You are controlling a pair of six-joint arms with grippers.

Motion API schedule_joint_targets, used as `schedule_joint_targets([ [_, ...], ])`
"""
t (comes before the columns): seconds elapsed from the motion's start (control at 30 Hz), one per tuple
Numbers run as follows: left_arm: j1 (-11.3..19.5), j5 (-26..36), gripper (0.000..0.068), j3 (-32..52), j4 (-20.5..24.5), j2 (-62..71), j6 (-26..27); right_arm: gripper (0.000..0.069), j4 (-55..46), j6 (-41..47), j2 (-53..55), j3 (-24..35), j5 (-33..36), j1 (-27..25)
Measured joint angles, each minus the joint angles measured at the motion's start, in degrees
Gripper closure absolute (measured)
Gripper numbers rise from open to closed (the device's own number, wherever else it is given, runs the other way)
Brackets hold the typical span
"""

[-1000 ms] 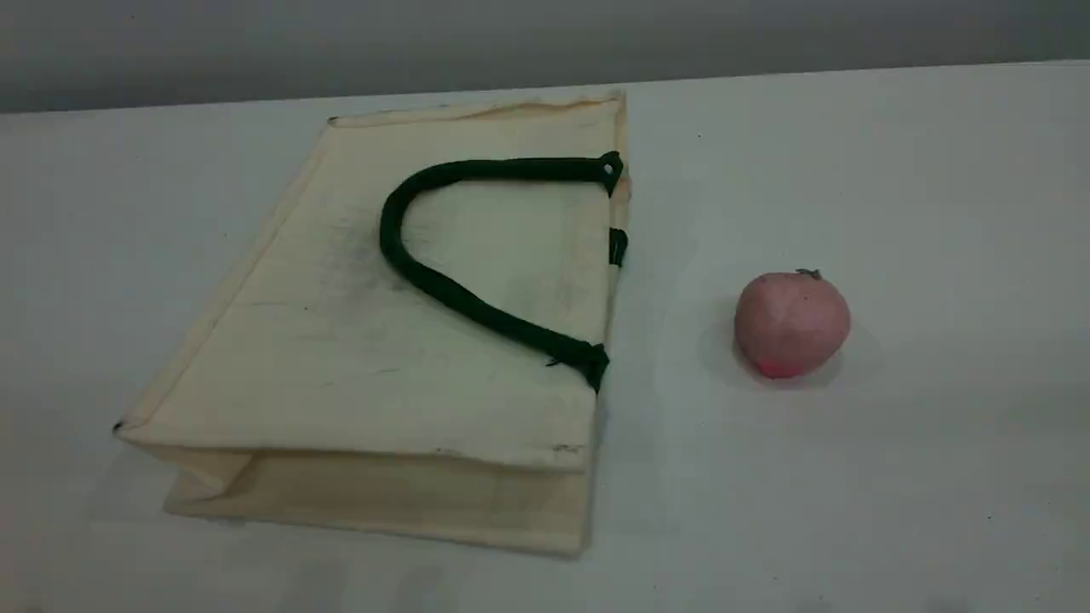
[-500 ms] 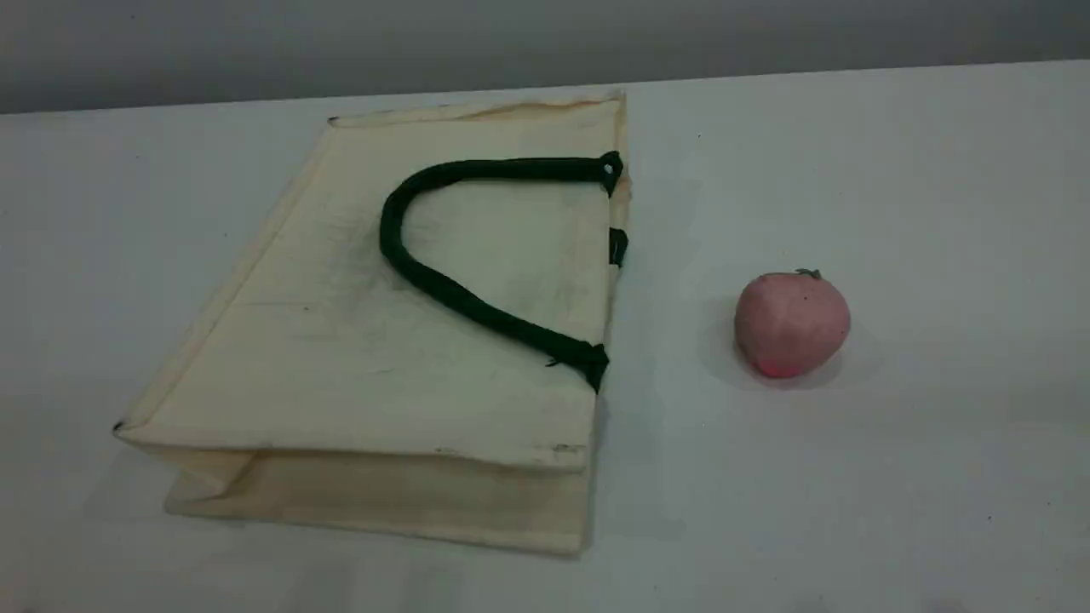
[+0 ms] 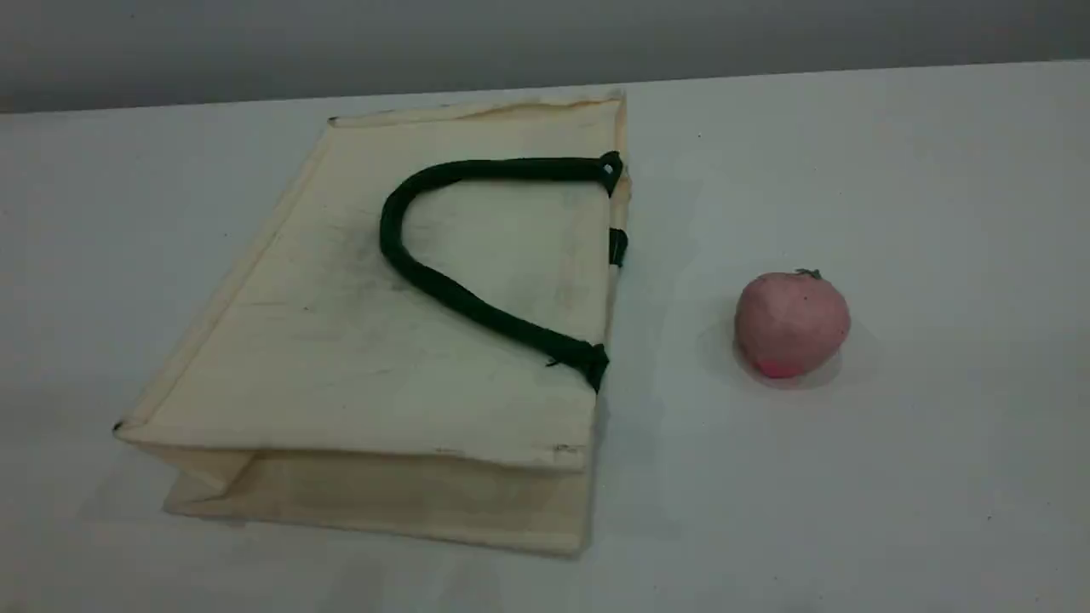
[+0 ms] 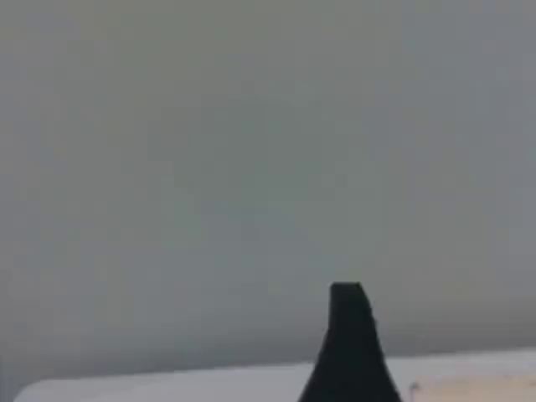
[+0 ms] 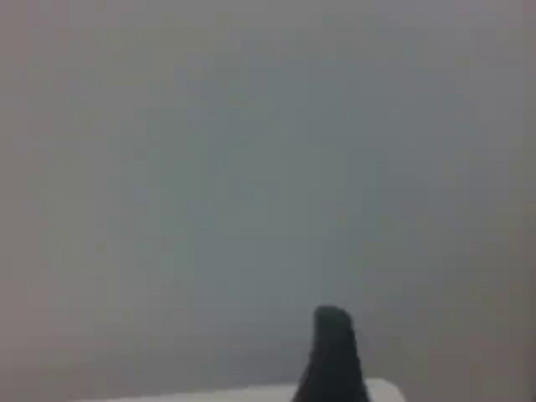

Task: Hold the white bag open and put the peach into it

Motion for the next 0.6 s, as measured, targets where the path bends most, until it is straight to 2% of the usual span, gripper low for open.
schedule_joint_targets([
  [0.2,0.0,-3.6,0.0219,0.0,0.0,0.0,-4.0,0.02,0.0,0.1,0.0,-1.1,-0.5,0.0],
  [0.37,0.0,-3.3,0.0243,-3.7,0.2,0.0,-7.6,0.02,-0.1,0.1,0.8,-8.7,2.4,0.0],
  [0.6,0.0,4.8,0.0265,-11.0,0.3,0.0,-8.3,0.02,-0.3,0.0,6.7,-17.6,10.1,0.0],
])
